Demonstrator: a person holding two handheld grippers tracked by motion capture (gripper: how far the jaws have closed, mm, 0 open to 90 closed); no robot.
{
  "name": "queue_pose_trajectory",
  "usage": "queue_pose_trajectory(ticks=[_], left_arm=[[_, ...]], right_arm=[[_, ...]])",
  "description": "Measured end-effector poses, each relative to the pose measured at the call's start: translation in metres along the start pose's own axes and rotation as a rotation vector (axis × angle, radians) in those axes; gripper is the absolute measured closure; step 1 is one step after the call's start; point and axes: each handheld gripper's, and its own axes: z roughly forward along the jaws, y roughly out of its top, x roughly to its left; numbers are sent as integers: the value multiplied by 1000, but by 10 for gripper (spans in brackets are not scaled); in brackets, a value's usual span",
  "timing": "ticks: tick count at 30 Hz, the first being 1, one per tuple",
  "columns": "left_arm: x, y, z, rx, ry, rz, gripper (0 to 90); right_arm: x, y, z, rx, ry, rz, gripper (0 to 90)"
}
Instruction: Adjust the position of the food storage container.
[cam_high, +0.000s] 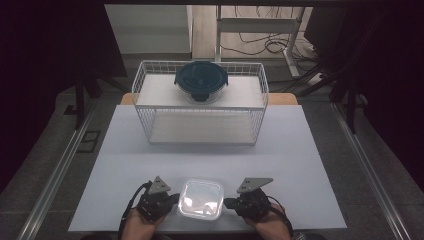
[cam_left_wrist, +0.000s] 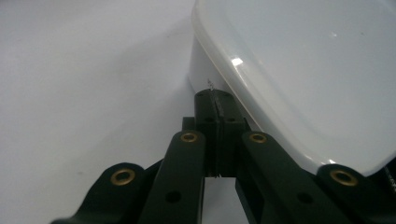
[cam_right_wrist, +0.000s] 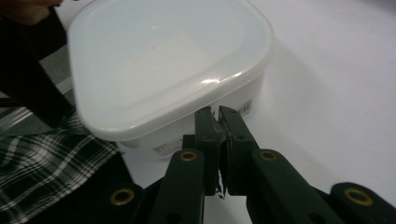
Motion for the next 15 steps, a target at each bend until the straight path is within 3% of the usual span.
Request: queue_pose_trajectory(ticks=[6, 10, 13, 15], left_arm=[[1, 0, 1, -3, -12, 3, 868], [16, -6, -4, -13, 30, -25, 655], [25, -9, -7, -36, 23, -21, 444], [28, -10, -8, -53, 1, -10, 355]], right_arm=[[-11, -2, -2, -13, -14, 16, 845], [-11, -2, -4, -12, -61, -8, 744], [-15, -3, -7, -18, -82, 5, 627], [-18, -4, -10, -22, -97, 20, 553]])
